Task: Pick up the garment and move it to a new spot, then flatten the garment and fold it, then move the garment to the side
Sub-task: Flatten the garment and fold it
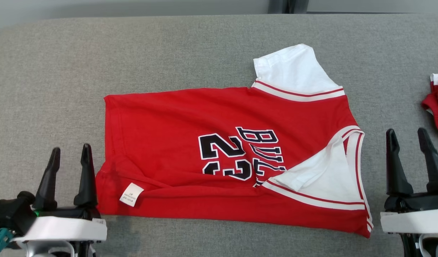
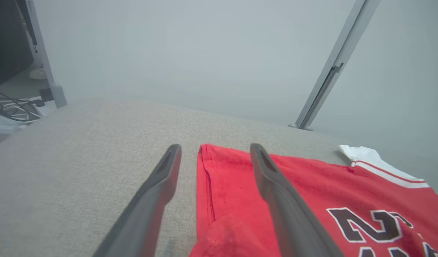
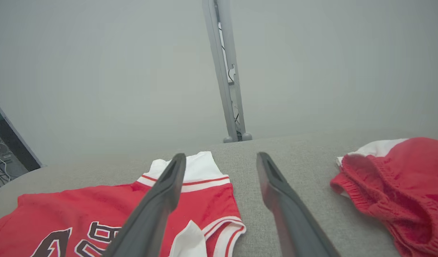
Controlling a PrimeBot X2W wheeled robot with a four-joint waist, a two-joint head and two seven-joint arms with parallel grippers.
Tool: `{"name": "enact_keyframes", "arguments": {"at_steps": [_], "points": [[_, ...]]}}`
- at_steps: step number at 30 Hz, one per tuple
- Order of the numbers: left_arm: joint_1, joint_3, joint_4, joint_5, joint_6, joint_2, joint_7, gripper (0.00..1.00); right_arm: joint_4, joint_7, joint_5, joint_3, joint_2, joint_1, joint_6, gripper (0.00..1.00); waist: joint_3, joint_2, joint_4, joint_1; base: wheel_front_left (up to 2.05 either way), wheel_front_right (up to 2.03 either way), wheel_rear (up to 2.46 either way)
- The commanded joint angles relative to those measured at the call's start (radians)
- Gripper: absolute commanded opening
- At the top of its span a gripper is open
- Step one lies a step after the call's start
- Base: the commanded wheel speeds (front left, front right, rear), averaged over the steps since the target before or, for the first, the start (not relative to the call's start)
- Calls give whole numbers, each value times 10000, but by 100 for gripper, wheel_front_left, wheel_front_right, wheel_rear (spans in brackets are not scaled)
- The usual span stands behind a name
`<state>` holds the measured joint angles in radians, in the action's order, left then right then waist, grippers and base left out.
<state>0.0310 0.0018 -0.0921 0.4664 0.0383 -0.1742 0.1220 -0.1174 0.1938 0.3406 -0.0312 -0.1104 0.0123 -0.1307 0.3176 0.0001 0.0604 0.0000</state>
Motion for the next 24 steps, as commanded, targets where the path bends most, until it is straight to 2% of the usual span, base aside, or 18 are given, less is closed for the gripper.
{"name": "enact_keyframes", "arguments": {"at_steps": [1, 5, 11, 18, 24], "points": [[-288, -44, -130, -293, 115, -5, 280, 100, -256, -87, -251, -91, -19, 179, -2, 100, -61, -1, 58, 0, 0, 0, 0], [-653, -216, -225, -883, 266, -69, 797, 100, -639, -403, -762, -114, 52, 286, -2, 100, -168, -1, 144, 0, 0, 0, 0], [-884, -549, -23, -1394, 305, -260, 769, 100, -869, -700, -950, -129, 225, 61, -2, 100, -274, -1, 233, 0, 0, 0, 0], [-1013, -694, 163, -1471, 324, -324, 649, 100, -963, -784, -861, -93, 321, -8, -2, 100, -284, -1, 193, 0, 0, 0, 0], [-1688, -967, 655, -1190, -173, -588, -9, 100, -997, -856, -737, 36, 326, 189, -2, 100, -48, -1, 78, 0, 0, 0, 0]]}}
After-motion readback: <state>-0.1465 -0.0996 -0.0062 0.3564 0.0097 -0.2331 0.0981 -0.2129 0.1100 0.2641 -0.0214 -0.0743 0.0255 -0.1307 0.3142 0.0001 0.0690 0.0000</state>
